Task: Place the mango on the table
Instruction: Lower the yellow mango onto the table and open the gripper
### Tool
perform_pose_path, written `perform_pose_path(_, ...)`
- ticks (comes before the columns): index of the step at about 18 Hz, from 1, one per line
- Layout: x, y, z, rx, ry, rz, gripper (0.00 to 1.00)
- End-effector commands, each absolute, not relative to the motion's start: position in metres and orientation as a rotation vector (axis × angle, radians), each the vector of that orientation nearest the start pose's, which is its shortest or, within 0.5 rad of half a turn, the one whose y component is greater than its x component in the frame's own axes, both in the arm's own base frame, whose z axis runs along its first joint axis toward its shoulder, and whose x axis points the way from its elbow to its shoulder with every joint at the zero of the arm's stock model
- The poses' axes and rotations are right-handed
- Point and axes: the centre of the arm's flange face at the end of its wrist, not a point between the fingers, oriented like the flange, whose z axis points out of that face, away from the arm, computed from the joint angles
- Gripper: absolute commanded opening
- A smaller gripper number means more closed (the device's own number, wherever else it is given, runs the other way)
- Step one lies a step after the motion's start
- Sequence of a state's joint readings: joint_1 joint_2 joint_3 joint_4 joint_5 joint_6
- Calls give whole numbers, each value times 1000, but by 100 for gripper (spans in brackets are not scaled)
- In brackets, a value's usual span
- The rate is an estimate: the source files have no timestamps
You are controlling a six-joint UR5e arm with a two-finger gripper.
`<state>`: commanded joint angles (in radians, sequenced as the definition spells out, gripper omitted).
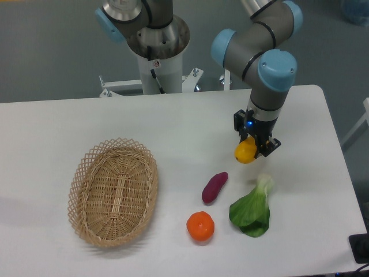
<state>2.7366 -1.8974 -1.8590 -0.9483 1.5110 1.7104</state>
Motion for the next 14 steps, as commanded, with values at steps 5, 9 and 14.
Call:
perform_pose_path(5, -452, 340, 224, -2976, 791, 32, 59)
perform_pose_path(9, -450, 337, 218, -2984, 765, 10, 64)
perform_pose_path(14, -448, 338, 216, -2981, 767, 5, 88)
